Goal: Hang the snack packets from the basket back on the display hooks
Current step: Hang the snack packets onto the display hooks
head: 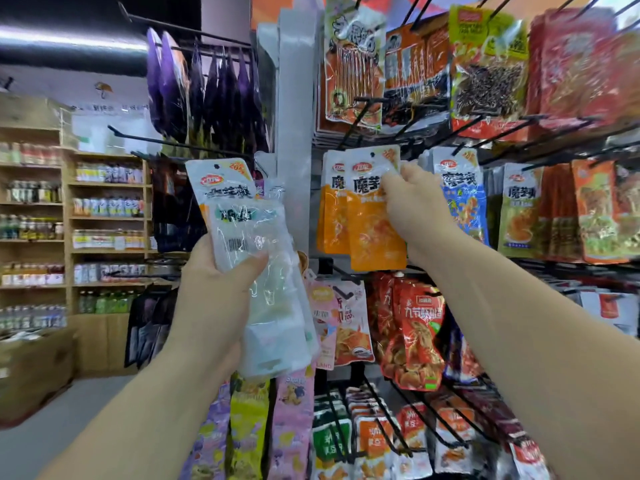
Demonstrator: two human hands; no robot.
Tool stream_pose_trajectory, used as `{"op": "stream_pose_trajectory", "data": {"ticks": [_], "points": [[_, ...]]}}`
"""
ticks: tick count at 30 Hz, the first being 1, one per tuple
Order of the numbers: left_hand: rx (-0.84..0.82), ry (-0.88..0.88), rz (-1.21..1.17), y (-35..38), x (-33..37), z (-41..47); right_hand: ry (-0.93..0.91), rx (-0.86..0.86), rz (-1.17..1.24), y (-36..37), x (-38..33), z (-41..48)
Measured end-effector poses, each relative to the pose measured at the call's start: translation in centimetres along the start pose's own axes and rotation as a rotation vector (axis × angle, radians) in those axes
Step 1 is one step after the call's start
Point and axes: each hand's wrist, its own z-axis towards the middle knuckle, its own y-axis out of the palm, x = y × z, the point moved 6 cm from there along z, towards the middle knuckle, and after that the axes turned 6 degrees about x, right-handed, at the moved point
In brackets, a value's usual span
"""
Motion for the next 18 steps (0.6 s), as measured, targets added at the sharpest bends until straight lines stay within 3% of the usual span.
{"op": "stream_pose_trajectory", "data": {"ticks": [3,11,18], "points": [[-0.02,0.006,0.006,0.5,0.0,0.0,0.084,0.016,-0.003,0.9,0.1,0.5],[-0.027,0.038,0.021,0.5,0.2,0.5,-0.085,0.116,0.032,1.5,-1.1,2.2],[-0.043,0.057,0.036,0.5,0.3,0.7,-0.064,0.127,0.112,2.2,-1.9,3.1]]}}
